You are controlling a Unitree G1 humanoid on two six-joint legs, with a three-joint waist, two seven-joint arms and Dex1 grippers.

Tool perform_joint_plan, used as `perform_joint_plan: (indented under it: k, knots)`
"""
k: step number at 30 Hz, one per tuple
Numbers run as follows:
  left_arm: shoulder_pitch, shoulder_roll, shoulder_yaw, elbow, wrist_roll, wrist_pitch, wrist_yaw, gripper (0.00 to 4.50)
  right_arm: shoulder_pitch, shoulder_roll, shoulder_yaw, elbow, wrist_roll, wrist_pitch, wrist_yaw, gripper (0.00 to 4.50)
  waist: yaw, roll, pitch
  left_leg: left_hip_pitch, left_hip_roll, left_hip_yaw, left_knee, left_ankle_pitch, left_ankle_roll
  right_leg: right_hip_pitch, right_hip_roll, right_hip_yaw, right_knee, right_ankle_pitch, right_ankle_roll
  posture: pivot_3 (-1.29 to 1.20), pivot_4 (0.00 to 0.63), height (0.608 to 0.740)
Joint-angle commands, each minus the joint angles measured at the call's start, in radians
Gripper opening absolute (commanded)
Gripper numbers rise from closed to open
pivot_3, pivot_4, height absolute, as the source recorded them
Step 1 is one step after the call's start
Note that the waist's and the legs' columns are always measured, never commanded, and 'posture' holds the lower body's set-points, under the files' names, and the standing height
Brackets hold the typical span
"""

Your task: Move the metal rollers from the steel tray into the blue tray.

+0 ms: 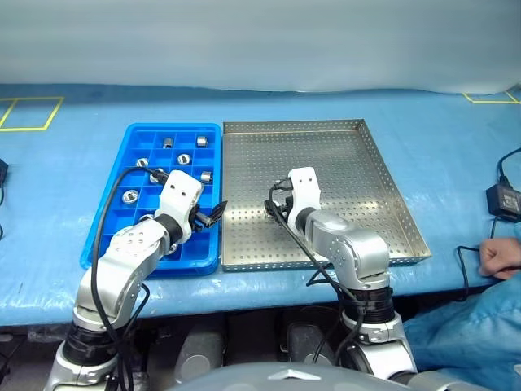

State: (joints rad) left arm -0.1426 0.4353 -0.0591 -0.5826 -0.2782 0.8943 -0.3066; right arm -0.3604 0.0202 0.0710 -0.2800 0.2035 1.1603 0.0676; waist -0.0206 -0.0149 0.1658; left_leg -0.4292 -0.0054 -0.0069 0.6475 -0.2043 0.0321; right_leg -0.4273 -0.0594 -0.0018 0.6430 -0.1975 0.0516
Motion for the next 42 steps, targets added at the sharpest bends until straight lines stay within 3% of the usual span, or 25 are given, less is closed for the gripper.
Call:
perform_joint_plan:
  k: [1,6,12,16,21,28,35,40,41,42]
  knots:
    - [-0.008,0.004,0.004,-0.035,0.005,0.002,0.003,3.66,0.014,0.007,0.004,-0.003,0.011,0.008,0.006,2.99,0.001,0.0,0.0,0.0,0.0,0.0,0.0,0.0,0.0,0.0,0.0,0.0,0.0,0.0,0.0,0.02,0.15,0.74]
    - [-0.004,0.007,0.011,-0.038,0.006,0.007,0.004,3.66,0.02,0.013,0.002,-0.001,0.016,0.01,0.005,1.86,0.001,0.0,0.0,0.0,0.0,0.0,0.0,0.0,0.0,0.0,0.0,0.0,0.0,0.0,0.0,0.03,0.15,0.74]
    - [0.008,0.012,0.02,-0.05,0.005,0.016,0.007,3.66,0.0,0.002,0.01,-0.03,0.02,-0.033,0.023,1.86,0.002,0.0,0.0,0.0,0.0,0.0,0.0,0.0,0.0,0.0,0.0,0.0,0.0,0.0,0.0,0.05,0.15,0.74]
    - [0.057,0.019,0.058,-0.107,-0.006,0.049,0.016,3.66,-0.054,0.008,0.017,-0.087,0.096,-0.024,0.108,1.86,-0.001,0.0,0.0,0.0,0.0,0.0,0.0,0.0,0.0,-0.001,0.0,0.0,0.0,0.0,0.0,0.09,0.15,0.74]
    - [0.159,0.025,0.152,-0.195,0.0,0.108,0.056,3.66,-0.129,-0.017,0.125,-0.104,0.169,-0.045,0.251,1.86,0.011,0.0,0.0,0.001,0.001,-0.001,-0.001,0.0,0.0,-0.001,0.001,-0.001,0.0,-0.001,-0.001,0.16,0.15,0.74]
    - [0.278,0.016,0.306,-0.278,0.017,0.149,0.109,3.66,-0.19,0.022,0.245,0.068,0.142,-0.14,0.295,1.86,0.056,0.0,0.0,0.001,0.001,-0.002,-0.001,0.0,0.0,-0.001,0.0,-0.003,-0.001,-0.001,-0.001,0.25,0.15,0.74]
    - [0.288,0.007,0.301,-0.306,0.006,0.159,0.122,3.66,-0.189,0.015,0.276,0.144,0.102,-0.162,0.277,1.86,0.098,0.0,0.0,0.001,0.0,-0.005,-0.001,-0.001,-0.002,-0.002,-0.002,-0.006,-0.002,-0.001,-0.001,0.26,0.15,0.74]
    - [0.26,0.005,0.269,-0.285,0.006,0.154,0.119,3.66,-0.177,-0.01,0.273,0.082,0.086,-0.196,0.278,3.57,0.107,0.0,0.0,0.001,0.0,-0.006,-0.001,-0.001,-0.002,-0.002,-0.002,-0.007,-0.002,-0.001,-0.002,0.22,0.15,0.74]
    - [0.249,0.005,0.262,-0.278,0.004,0.151,0.116,3.66,-0.171,-0.015,0.266,0.049,0.085,-0.218,0.277,3.86,0.107,0.0,0.0,0.0,0.0,-0.006,-0.001,-0.001,-0.003,-0.002,-0.002,-0.008,-0.002,-0.001,-0.002,0.21,0.15,0.74]
    - [0.237,0.005,0.254,-0.271,0.002,0.146,0.112,3.66,-0.164,-0.019,0.255,0.018,0.084,-0.237,0.273,3.86,0.107,0.0,0.0,0.0,0.0,-0.006,-0.001,-0.001,-0.003,-0.002,-0.002,-0.008,-0.002,-0.001,-0.002,0.21,0.15,0.74]
